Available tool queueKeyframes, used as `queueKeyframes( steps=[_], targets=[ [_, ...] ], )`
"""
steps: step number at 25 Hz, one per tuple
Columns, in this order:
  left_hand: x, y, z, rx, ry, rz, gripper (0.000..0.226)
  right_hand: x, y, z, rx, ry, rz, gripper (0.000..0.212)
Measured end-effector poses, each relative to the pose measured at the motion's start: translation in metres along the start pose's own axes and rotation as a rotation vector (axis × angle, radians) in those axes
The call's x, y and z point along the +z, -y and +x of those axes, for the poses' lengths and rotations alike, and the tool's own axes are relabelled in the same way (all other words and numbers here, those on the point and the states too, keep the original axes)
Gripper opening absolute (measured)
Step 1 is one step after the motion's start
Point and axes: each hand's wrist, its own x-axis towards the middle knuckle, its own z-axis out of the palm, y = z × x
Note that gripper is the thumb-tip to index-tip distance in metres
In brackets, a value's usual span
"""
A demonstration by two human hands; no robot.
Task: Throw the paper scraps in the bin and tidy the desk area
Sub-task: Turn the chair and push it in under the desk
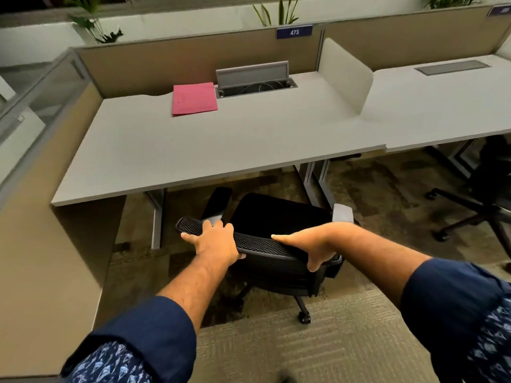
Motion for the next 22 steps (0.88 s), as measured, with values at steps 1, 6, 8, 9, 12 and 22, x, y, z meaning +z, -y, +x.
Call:
queueKeyframes(
  steps=[1,6,8,9,12,22],
  targets=[
    [0.000,-0.002,0.000,-0.009,0.004,-0.002,0.086,0.000,-0.002,0.000,-0.010,-0.006,0.010,0.128],
    [-0.003,-0.006,-0.004,-0.015,0.014,0.102,0.083,0.005,-0.008,0.006,-0.052,0.003,0.030,0.129],
    [-0.005,-0.008,-0.006,0.002,0.015,0.150,0.084,0.004,-0.012,0.007,-0.075,0.008,0.020,0.129],
    [-0.006,-0.009,-0.008,0.008,0.020,0.175,0.086,0.003,-0.014,0.007,-0.084,0.011,0.015,0.130],
    [-0.009,-0.020,-0.012,0.027,0.037,0.252,0.088,0.003,-0.025,0.004,-0.097,0.013,-0.012,0.131],
    [-0.026,-0.046,-0.010,0.190,0.048,0.313,0.073,-0.006,-0.064,-0.015,-0.054,0.007,-0.084,0.136]
  ],
)
